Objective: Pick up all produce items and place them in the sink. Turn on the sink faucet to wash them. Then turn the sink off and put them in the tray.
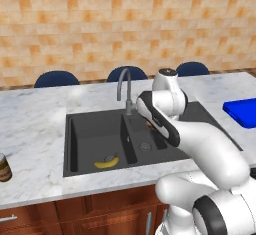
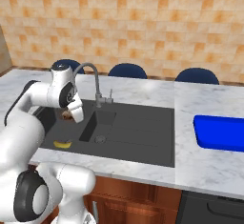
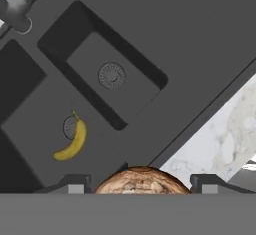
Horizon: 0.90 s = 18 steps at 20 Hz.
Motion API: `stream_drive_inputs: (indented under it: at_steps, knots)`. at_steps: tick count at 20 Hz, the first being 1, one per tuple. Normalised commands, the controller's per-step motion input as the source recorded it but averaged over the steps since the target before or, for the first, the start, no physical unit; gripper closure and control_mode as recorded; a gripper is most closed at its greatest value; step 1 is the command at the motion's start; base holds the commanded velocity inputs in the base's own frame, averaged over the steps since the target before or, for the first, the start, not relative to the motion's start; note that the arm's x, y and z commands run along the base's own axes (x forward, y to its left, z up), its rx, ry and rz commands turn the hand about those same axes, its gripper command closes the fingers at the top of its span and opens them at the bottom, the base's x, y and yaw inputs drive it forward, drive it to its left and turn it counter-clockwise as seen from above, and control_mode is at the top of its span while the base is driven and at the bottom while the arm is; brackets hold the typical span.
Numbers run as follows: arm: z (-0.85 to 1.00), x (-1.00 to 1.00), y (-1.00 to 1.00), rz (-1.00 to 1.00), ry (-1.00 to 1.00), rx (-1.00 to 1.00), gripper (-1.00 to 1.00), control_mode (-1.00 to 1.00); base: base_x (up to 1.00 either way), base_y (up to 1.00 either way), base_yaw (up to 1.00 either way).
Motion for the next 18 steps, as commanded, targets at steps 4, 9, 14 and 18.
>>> stream_drive_inputs:
  at_steps: [4,9,14,18]
  knots:
    - [0.28,-0.11,-0.58,0.0,-0.05,0.01,1.0,-1.0,0.0,0.0,0.0]
    - [0.11,-0.05,-0.6,0.0,-0.03,0.07,1.0,-1.0,0.0,0.0,0.0]
    - [0.0,0.01,-0.66,0.02,-0.01,0.12,1.0,-1.0,0.0,0.0,0.0]
    - [0.13,0.1,-0.75,0.01,-0.02,0.01,1.0,-1.0,0.0,0.0,0.0]
